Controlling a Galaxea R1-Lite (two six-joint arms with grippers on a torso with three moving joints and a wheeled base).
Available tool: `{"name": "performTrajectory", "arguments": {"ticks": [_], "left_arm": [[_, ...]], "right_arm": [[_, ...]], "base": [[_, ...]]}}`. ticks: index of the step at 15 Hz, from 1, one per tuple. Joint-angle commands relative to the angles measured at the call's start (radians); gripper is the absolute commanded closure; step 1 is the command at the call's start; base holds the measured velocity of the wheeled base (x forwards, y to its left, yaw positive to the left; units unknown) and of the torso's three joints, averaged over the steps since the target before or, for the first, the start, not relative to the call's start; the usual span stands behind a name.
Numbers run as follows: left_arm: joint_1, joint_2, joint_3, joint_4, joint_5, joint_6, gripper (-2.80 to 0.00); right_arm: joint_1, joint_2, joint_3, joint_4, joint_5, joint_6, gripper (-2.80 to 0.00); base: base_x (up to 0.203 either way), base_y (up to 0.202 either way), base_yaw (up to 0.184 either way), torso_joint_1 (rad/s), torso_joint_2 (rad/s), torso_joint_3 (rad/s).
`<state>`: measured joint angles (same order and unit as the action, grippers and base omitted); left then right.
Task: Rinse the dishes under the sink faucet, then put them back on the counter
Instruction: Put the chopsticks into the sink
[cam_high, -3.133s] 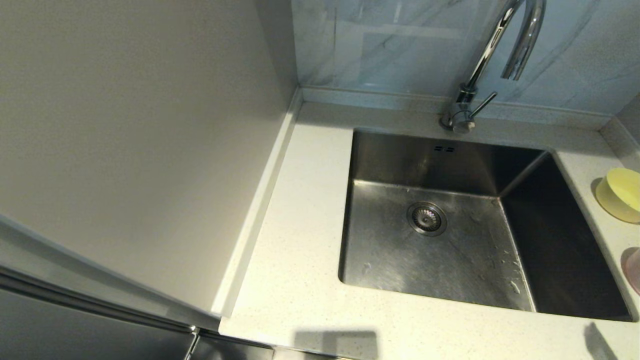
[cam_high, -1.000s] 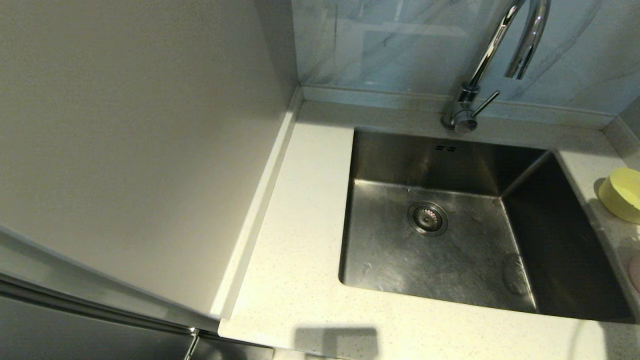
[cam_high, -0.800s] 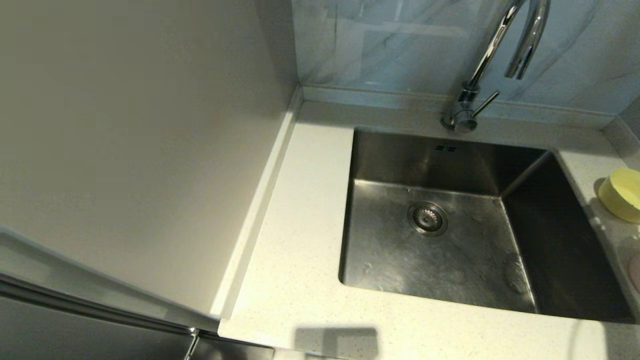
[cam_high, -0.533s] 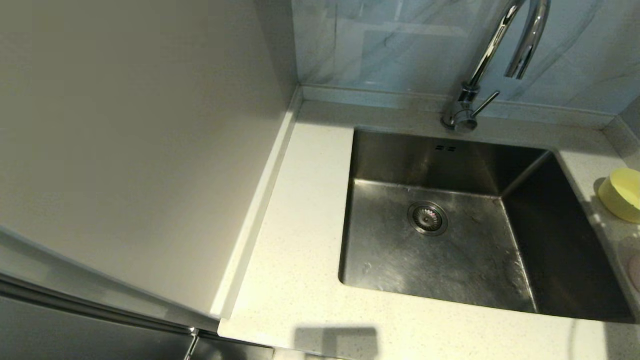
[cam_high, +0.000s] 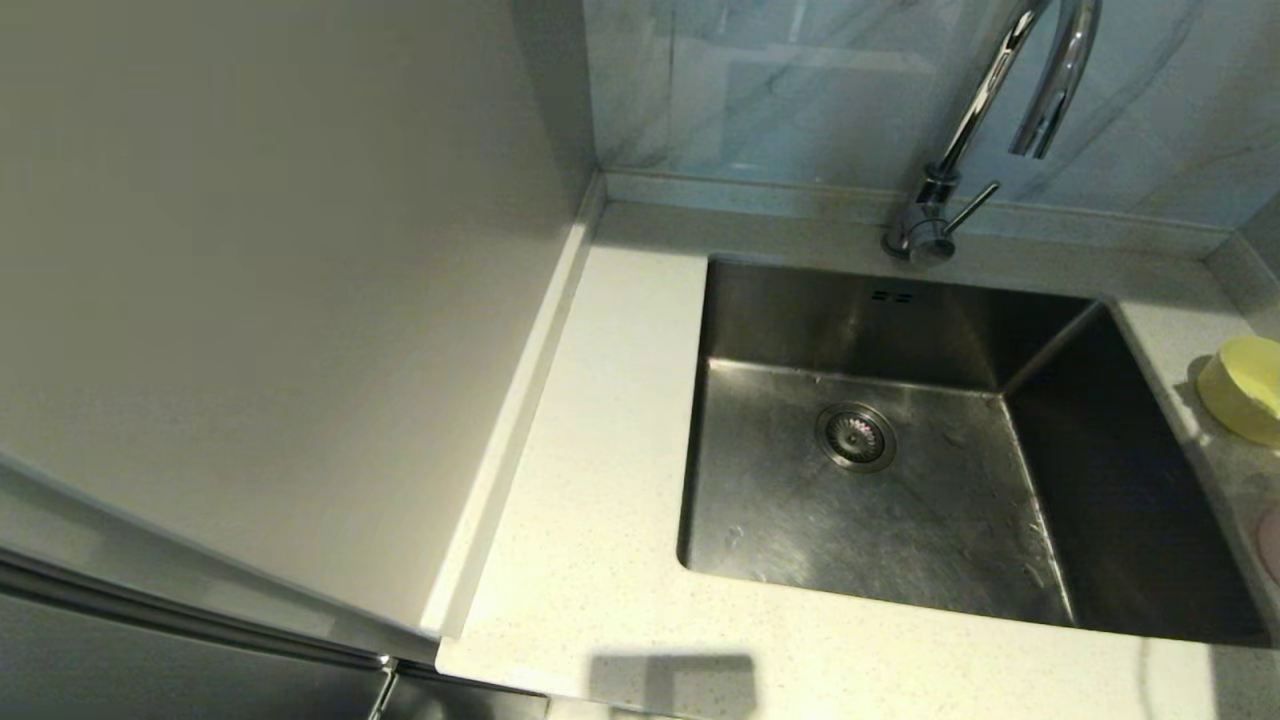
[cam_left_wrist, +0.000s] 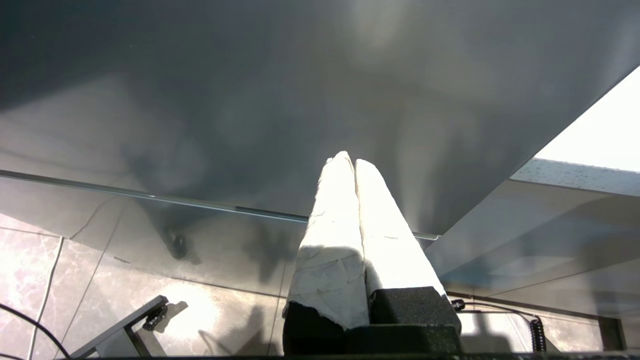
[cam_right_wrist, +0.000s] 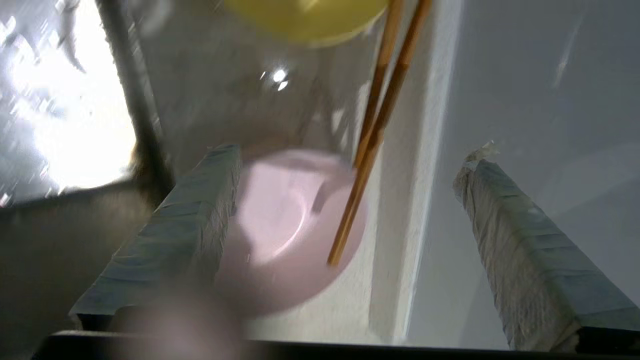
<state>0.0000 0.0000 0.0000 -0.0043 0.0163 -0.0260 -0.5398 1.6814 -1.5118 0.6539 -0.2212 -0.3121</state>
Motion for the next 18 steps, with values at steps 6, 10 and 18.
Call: {"name": "performTrajectory", "arguments": {"ticks": [6,10,18], "left_arm": [[0.0,-0.003,0.0,0.0,0.001,0.0,0.0],[0.0,-0.003,0.0,0.0,0.001,0.0,0.0],[0.0,-0.003,0.0,0.0,0.001,0.0,0.0]], "right_arm": [[0.001,0.049,0.023,-0.076,-0.072,-0.009,-2.8],[0.007,0.058,0.047,-0.079,-0.076,-0.01,-2.8],[0.018,0.132,0.105,-0.332,-0.135,-0.054,-2.8]], "base": [[0.0,0.0,0.0,0.0,0.0,0.0],[0.0,0.0,0.0,0.0,0.0,0.0],[0.0,0.0,0.0,0.0,0.0,0.0]]}}
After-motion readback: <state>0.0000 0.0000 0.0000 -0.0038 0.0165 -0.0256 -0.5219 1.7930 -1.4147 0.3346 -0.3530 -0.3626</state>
